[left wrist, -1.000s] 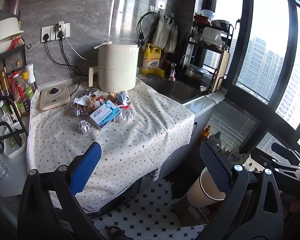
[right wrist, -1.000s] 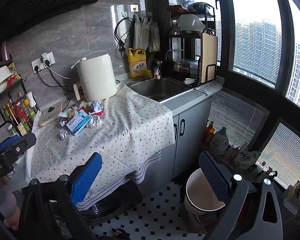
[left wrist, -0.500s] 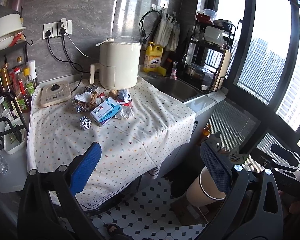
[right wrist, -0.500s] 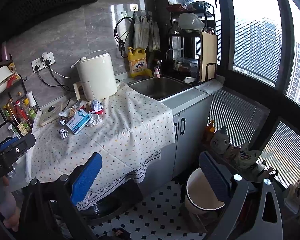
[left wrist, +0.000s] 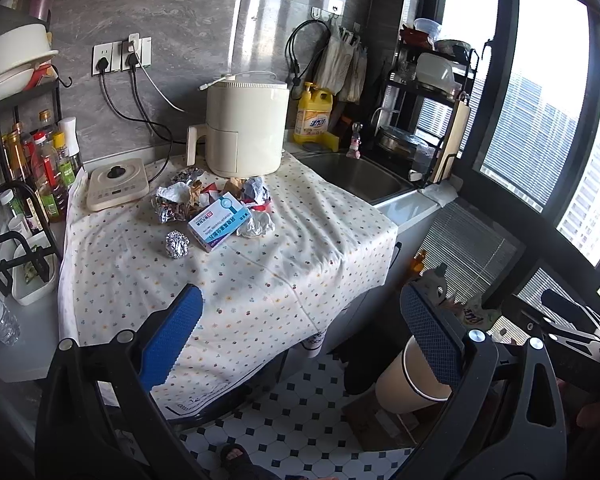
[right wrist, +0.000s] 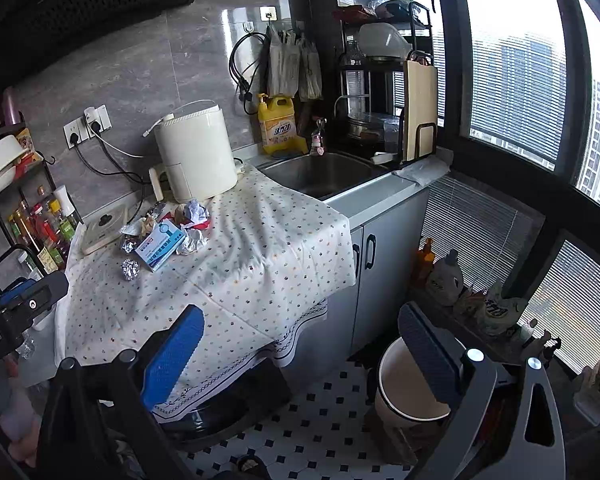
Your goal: Collect trash
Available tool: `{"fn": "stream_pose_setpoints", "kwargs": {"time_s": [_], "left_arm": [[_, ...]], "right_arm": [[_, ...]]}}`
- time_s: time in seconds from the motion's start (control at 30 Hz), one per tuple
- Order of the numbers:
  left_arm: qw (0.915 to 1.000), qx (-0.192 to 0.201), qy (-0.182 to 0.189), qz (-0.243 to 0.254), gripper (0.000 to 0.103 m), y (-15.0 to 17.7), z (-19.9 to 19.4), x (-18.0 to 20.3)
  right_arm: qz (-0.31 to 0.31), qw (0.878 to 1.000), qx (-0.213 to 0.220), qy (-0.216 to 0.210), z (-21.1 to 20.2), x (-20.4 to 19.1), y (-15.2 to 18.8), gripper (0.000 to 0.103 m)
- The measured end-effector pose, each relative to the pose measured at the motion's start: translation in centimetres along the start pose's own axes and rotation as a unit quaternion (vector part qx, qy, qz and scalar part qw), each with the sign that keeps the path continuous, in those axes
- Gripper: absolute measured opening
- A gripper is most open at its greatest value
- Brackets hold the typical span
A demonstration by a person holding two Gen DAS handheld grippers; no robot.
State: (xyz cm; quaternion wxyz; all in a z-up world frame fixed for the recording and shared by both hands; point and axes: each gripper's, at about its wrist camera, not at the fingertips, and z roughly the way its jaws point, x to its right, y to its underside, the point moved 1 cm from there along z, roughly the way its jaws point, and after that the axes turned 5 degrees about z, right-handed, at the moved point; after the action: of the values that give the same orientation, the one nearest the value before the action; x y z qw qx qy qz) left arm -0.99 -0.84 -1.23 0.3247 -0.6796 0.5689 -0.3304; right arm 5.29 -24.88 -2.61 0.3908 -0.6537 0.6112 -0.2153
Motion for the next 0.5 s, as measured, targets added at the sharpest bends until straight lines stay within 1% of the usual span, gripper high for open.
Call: {"fn": "stream_pose_setpoints", "kwargs": {"time_s": [0.17,0.3,0.43,0.5], "left_arm": [[1.0,-0.006,-0.004,-0.007,0.098,-0.4,0.3,-0.8],[0.9996,-0.015,-0.008,-0.023,0.098,-0.6,1.2,-2.4],[0.999,-0.018,-0.012,-0.039,0.098,-0.8,2.7,-4.6],[0.9987,-0.016,-0.019,-0.045,0.098,-1.0,3.6,-5.9]], "right_arm": [[-0.001,1.0,-0.005,-0.01,1.0,-0.7,-0.5,0.095],[-0.006,1.0,-0.013,-0.022,2.5,-2.0,-1.1,0.095],[-0.01,0.999,-0.023,-0.049,4.5,-3.6,-1.7,0.095],[-0.015,0.998,-0.029,-0.061,5.7,-4.6,-2.0,0.095]]}}
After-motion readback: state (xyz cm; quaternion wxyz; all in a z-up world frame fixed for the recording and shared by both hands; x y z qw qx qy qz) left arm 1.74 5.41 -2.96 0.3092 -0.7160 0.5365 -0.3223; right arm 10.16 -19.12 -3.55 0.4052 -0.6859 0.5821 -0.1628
